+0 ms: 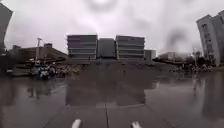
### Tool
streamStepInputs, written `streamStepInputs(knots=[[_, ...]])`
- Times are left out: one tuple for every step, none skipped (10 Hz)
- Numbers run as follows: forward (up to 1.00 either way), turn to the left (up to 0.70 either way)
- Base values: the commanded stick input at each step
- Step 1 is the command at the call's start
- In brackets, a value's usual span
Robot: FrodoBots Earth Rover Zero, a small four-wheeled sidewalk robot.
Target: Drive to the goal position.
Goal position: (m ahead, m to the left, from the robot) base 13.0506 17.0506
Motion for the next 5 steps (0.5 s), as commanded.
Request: streamStepInputs(knots=[[0.70, 0.20], [0.70, 0.11], [0.70, 0.01], [0.70, 0.00], [0.70, 0.00]])
